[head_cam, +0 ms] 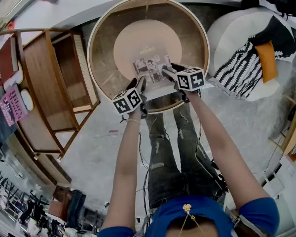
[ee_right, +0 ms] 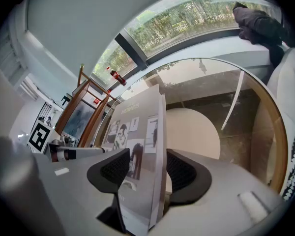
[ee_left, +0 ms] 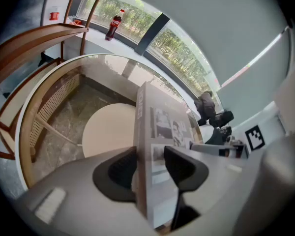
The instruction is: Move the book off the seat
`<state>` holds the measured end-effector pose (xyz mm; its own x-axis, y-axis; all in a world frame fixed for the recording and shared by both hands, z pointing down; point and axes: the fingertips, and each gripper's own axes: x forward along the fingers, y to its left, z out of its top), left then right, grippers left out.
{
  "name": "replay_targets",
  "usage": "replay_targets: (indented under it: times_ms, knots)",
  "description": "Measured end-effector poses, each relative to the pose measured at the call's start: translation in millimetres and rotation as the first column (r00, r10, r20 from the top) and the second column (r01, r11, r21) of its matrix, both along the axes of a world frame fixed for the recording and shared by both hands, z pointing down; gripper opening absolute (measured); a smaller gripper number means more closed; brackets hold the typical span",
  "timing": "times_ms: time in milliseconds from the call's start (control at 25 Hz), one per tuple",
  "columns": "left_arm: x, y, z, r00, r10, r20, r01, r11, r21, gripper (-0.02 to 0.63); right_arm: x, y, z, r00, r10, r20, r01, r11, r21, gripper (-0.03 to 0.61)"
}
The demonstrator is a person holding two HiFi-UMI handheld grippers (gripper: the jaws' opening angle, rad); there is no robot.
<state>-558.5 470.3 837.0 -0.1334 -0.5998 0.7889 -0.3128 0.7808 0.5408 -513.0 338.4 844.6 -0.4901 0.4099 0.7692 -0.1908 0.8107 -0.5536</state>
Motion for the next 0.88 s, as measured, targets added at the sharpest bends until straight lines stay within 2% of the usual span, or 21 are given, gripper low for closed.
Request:
replay_targets:
  times_ms: [80, 200, 400, 480, 720, 800, 880]
  knots:
    - [0, 2, -1, 1.000, 0.018, 0.015, -0.017, 1.000, -0.018, 0.179, 2, -3, -1, 1.000, 0.004, -0.007, -0.004, 1.000, 0.015, 0.235]
    - [2, 7, -6, 0.999, 0.030, 0.027, -0.028, 0.999, -0.045, 0.178, 7, -8, -8, 1.000, -0.016, -0.005, 0.017, 0.996, 0.086, 0.207]
    - [11, 10, -25, 0.998, 0.047, 0.043, -0.045, 0.998, -0.044, 0.176, 13, -17, -29, 1.000, -0.004, 0.022, 0.000, 0.987, 0.164, 0.158]
    - [16, 10, -36, 0.997, 0.061, 0.051, -0.059, 0.997, -0.040, 0.150, 16, -16, -41, 0.999, -0.010, 0.034, 0.004, 0.985, 0.170, 0.142]
    - [41, 2, -76, 0.995, 0.078, 0.069, -0.077, 0.997, -0.014, 0.000, 33, -1, -79, 0.997, -0.055, 0.060, 0.043, 0.983, 0.181, 0.032]
    - [49, 1, -93, 0.995, 0.072, 0.073, -0.072, 0.997, -0.008, 0.000, 41, 6, -96, 0.995, -0.066, 0.071, 0.052, 0.981, 0.185, 0.000]
    - [53, -2, -112, 0.995, 0.062, 0.082, -0.062, 0.998, 0.008, 0.000, 45, 12, -115, 0.993, -0.080, 0.088, 0.062, 0.980, 0.187, 0.000]
